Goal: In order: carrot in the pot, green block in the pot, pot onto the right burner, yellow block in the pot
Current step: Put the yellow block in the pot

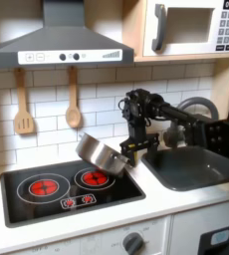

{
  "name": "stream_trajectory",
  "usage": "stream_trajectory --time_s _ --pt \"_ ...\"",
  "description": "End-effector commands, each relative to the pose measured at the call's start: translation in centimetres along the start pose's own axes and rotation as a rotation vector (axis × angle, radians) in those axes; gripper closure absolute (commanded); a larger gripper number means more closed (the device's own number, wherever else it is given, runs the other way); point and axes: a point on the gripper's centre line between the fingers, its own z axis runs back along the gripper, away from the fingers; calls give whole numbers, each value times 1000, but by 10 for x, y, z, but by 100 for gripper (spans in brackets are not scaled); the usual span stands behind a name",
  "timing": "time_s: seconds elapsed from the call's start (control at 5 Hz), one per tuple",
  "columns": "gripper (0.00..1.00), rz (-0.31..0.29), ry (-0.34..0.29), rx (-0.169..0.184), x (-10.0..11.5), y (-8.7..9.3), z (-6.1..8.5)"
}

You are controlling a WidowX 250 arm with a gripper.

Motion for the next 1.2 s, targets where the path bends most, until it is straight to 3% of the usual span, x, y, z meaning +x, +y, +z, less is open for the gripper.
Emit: stream_trajectory --time_s 0.0,0.4,0.6,0.8,1.0 --pt "0 5 -2 2 0 4 1" --pt "0 0 -83 -10 -1 0 28" --pt "0 26 -123 5 0 12 46" --pt "0 29 -132 3 -2 13 50" --pt "0 35 -112 2 -3 15 43"
